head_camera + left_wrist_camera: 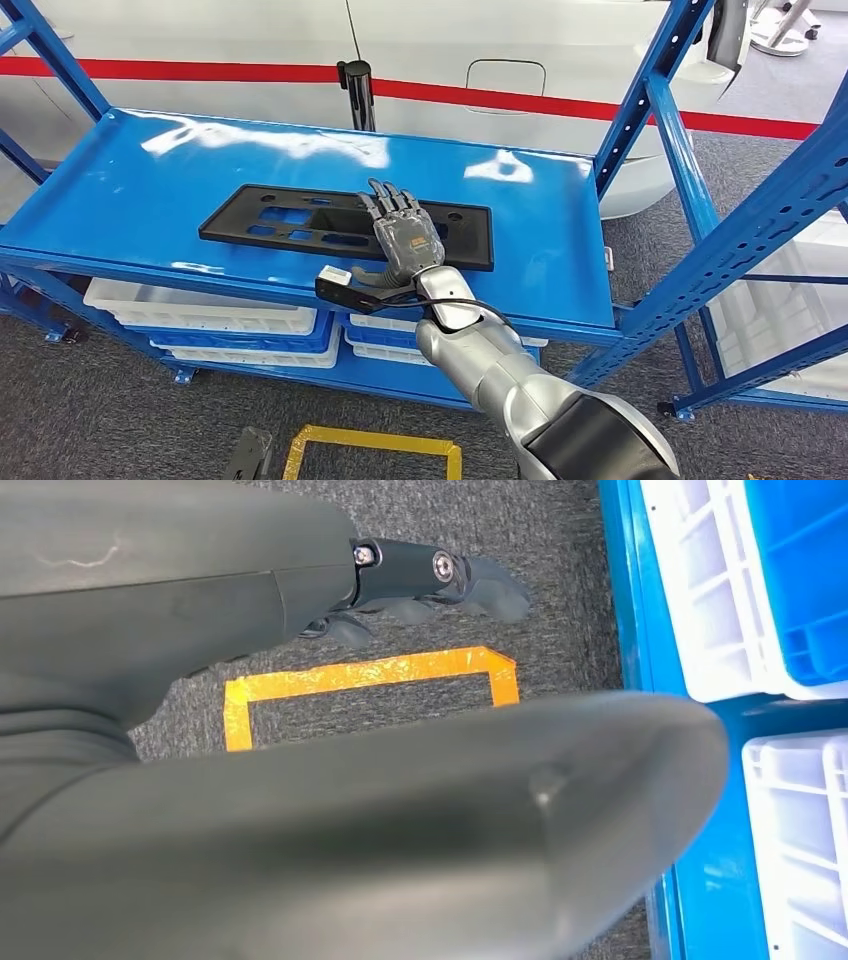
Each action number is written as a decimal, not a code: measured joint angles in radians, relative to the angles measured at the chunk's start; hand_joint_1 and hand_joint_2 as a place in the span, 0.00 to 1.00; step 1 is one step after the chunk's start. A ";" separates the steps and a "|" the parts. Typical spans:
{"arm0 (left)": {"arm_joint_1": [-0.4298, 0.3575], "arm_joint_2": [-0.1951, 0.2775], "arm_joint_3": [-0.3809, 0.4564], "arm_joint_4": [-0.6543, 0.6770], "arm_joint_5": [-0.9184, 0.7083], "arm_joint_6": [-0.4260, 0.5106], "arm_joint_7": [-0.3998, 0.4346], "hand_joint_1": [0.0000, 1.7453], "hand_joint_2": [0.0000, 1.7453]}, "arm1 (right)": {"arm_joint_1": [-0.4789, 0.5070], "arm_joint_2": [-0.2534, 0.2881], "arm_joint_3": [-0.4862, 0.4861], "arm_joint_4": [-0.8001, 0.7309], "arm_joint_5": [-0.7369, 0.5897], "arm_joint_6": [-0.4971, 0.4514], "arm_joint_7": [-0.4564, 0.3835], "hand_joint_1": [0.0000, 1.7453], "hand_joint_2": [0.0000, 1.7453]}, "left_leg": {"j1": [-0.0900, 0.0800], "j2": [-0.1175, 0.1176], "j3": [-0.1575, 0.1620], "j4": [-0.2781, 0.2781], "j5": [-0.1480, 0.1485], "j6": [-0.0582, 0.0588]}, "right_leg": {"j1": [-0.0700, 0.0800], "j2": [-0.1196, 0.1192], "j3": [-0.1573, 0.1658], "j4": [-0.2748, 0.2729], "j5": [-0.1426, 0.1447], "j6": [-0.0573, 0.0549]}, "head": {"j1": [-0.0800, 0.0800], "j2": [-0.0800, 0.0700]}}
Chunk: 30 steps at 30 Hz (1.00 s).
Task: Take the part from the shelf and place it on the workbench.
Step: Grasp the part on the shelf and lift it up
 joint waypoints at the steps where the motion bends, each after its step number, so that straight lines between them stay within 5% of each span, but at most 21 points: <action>1: 0.000 0.000 0.000 0.000 -0.001 0.000 0.000 0.00 0.00 | 0.000 0.002 -0.002 -0.002 -0.008 0.013 -0.001 0.00 0.75 | 0.000 -0.004 0.001 0.002 -0.003 -0.004 | -0.003 0.000 0.032 -0.072 0.032 0.009 | 0.000 0.000; 2: 0.000 0.000 0.000 0.000 -0.003 0.000 0.000 0.00 0.00 | 0.000 0.005 -0.003 -0.005 -0.015 0.025 -0.001 0.00 1.00 | -0.003 -0.007 0.000 0.007 -0.006 -0.009 | -0.004 0.000 0.069 -0.145 0.059 0.013 | 0.001 0.000; 4: 0.000 -0.001 0.000 0.000 -0.005 0.000 0.000 0.00 0.00 | 0.000 0.011 -0.004 -0.012 -0.022 0.042 0.000 0.00 1.00 | -0.006 -0.011 -0.003 0.014 -0.014 -0.022 | -0.005 0.002 0.109 -0.228 0.087 0.005 | -0.001 0.000; 8: 0.001 0.000 0.000 0.000 -0.005 -0.001 0.000 0.00 0.00 | 0.001 0.022 -0.004 -0.022 -0.024 0.051 0.003 0.00 1.00 | 0.004 -0.006 -0.009 0.031 -0.030 -0.046 | -0.009 0.003 0.120 -0.243 0.095 -0.026 | -0.003 0.000; 12: 0.002 0.000 0.001 0.000 -0.004 0.001 -0.002 0.00 0.00 | 0.005 0.023 0.005 -0.029 -0.025 0.058 0.024 0.00 1.00 | 0.015 0.007 -0.110 0.238 -0.131 -0.066 | -0.012 0.002 0.129 -0.247 0.093 -0.043 | -0.006 0.000; 14: 0.002 0.000 0.002 0.000 -0.002 0.002 -0.005 0.00 0.00 | 0.011 0.023 0.022 -0.029 -0.024 0.061 0.047 0.00 1.00 | 0.019 0.008 -0.142 0.284 -0.129 -0.071 | -0.011 0.003 0.131 -0.246 0.091 -0.044 | -0.006 0.000; 17: 0.002 0.000 0.006 0.000 0.000 0.005 -0.007 0.00 0.00 | 0.013 0.023 0.056 -0.031 -0.013 0.061 0.084 0.00 1.00 | 0.021 0.014 -0.067 0.116 -0.030 -0.067 | -0.009 0.004 0.140 -0.246 0.085 -0.039 | -0.006 0.000; 19: 0.001 -0.001 0.007 0.000 0.001 0.006 -0.008 0.00 0.00 | 0.011 0.023 0.080 -0.032 0.001 0.058 0.109 0.00 1.00 | 0.016 0.017 -0.024 0.027 0.001 -0.062 | -0.001 0.005 0.141 -0.245 0.080 -0.031 | -0.005 0.000; 22: 0.003 -0.003 0.008 0.000 0.002 0.008 -0.009 0.00 0.00 | 0.009 0.022 0.115 -0.031 0.026 0.052 0.147 0.00 1.00 | 0.006 0.012 -0.021 0.016 0.003 -0.061 | 0.010 0.002 0.139 -0.243 0.076 -0.026 | -0.003 0.000; 30: 0.003 -0.005 0.013 0.000 -0.001 0.010 -0.008 0.00 0.00 | 0.004 0.022 0.205 -0.030 0.095 0.048 0.246 0.00 1.00 | -0.008 0.008 -0.024 0.016 0.003 -0.044 | 0.007 -0.001 0.143 -0.256 0.082 -0.013 | -0.002 0.000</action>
